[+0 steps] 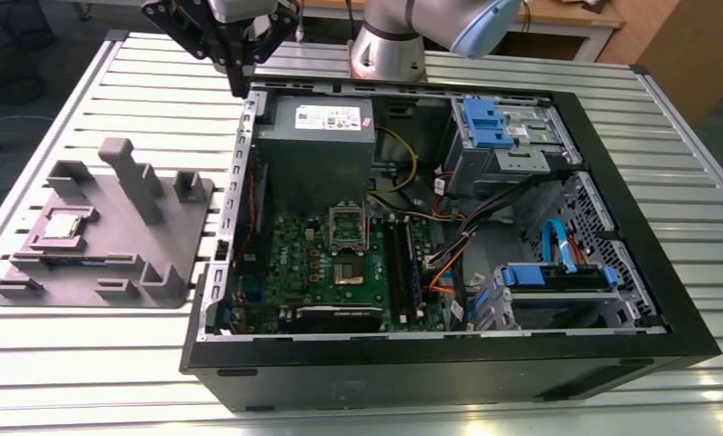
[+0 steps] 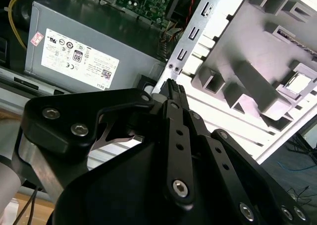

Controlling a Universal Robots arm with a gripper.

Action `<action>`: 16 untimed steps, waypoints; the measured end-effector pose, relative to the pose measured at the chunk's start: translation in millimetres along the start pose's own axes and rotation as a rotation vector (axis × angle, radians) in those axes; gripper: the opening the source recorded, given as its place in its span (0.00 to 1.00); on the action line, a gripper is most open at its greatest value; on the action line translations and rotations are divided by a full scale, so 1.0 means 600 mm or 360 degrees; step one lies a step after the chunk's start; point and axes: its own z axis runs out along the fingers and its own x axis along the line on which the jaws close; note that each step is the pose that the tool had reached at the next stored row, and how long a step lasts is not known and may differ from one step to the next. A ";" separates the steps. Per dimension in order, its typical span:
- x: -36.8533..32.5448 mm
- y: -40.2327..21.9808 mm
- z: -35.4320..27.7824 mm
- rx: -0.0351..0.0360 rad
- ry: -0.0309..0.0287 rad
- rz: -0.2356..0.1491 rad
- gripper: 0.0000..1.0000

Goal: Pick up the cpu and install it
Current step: 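Reach for the cpu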

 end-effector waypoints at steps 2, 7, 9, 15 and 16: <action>0.001 0.000 0.000 0.0000 -0.00001 0.0000 0.11; 0.003 0.000 0.000 0.0000 -0.00001 0.0000 0.11; 0.003 0.000 0.000 0.0000 -0.00001 0.0000 0.11; 0.004 0.000 0.000 0.0000 -0.00001 0.0000 0.11; 0.005 0.000 0.000 0.0000 0.00000 0.0000 0.11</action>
